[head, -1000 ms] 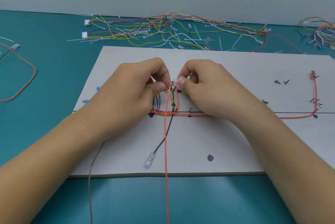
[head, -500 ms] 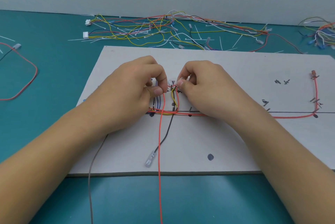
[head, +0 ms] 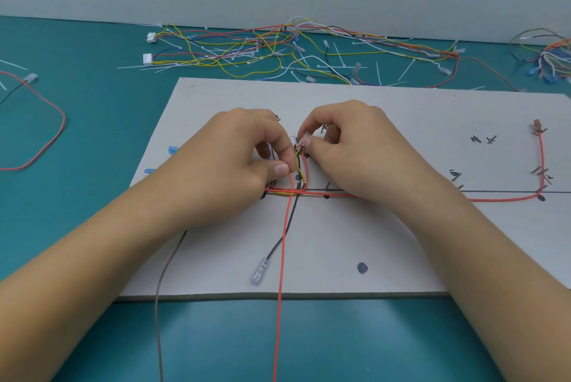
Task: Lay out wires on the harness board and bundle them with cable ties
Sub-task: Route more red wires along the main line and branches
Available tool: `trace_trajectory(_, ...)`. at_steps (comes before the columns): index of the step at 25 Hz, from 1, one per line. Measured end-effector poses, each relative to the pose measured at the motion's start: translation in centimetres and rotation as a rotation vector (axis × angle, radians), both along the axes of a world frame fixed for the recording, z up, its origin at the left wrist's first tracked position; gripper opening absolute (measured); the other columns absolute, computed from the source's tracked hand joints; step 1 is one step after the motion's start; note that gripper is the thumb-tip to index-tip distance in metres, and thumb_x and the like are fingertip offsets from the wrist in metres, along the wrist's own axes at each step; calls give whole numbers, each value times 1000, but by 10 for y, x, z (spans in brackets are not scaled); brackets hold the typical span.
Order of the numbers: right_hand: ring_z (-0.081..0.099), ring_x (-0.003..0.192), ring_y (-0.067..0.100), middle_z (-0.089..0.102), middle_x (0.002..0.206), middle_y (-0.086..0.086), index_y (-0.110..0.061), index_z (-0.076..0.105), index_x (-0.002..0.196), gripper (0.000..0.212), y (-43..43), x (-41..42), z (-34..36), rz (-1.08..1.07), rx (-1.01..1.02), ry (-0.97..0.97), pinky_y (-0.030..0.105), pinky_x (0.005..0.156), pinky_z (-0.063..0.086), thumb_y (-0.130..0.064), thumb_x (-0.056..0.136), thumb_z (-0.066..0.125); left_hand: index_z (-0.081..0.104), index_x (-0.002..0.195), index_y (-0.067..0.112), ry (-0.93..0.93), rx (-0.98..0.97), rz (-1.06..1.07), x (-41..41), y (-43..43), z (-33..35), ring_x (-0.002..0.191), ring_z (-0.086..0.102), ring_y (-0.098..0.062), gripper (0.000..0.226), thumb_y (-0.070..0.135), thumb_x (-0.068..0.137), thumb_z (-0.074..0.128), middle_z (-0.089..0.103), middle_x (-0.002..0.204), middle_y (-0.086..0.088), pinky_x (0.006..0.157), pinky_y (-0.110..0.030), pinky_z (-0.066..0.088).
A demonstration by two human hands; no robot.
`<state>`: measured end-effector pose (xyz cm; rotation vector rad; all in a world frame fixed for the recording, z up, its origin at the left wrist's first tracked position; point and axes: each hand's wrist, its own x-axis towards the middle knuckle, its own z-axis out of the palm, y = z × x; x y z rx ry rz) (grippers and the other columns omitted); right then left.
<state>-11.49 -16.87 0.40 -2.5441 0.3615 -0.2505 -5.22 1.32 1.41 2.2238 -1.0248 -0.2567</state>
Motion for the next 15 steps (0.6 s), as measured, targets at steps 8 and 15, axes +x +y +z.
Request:
trace_trajectory(8, 56, 66, 8, 59, 67, -9, -34, 75, 91, 13, -1, 0, 0, -1, 8, 7, 27, 56, 34, -31, 93, 62, 78, 81, 38, 100, -10, 51, 2, 3, 1, 50, 58, -1, 16, 22, 85, 78, 72, 74, 8, 50, -11, 39)
trace_trajectory(15, 55, 69, 1, 63, 71, -13, -36, 78, 106, 20, -3, -2, 3, 16, 42, -3, 14, 58, 37, -29, 97, 63, 81, 83, 44, 109, -2, 104, 0, 5, 4, 45, 52, 0, 19, 33, 71, 90, 70, 74, 5, 45, -8, 34)
